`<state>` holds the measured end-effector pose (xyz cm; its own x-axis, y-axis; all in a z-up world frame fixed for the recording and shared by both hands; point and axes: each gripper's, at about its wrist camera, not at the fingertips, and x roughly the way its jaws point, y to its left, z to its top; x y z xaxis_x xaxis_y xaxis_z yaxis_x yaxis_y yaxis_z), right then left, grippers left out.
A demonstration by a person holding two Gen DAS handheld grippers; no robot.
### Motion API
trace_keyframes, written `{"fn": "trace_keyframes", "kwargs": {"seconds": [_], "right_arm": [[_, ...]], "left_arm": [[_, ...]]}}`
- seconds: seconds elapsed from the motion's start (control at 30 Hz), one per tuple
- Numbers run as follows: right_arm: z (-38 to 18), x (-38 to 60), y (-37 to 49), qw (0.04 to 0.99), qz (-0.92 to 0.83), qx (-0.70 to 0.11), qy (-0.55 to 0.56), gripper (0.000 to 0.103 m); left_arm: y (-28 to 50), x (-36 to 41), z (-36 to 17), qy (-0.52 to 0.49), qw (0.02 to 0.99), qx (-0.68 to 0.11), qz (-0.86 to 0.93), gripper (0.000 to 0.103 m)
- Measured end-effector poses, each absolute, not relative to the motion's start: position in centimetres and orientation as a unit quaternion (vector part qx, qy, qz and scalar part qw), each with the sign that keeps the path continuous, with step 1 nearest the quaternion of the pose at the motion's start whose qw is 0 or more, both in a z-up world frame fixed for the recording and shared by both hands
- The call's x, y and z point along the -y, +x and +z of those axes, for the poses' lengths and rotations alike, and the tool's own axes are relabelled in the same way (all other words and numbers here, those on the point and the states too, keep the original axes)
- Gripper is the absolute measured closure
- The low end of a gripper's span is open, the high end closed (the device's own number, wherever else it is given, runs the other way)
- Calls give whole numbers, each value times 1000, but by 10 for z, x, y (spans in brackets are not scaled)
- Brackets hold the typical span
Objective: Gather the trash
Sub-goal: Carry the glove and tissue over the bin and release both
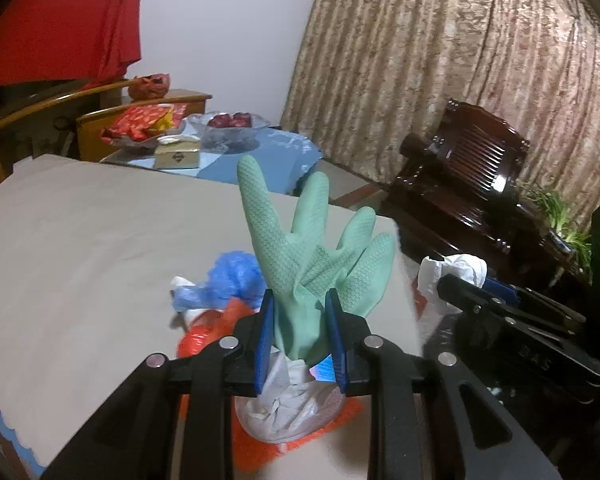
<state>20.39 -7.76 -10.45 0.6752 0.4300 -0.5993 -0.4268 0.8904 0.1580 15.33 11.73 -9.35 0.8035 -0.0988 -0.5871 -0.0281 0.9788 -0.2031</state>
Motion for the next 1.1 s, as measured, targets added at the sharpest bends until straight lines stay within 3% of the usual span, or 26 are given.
{"fn": "trace_keyframes", "kwargs": {"seconds": [0.47,1.1], "right_arm": [[-79,160,150,935,180,-305,17,62],[-97,280,107,947,51,-314,41,62]], "left_arm": [[140,-39,-76,-83,943,-309,-90,78],[141,69,-85,-51,927,-323,-185,78]]}}
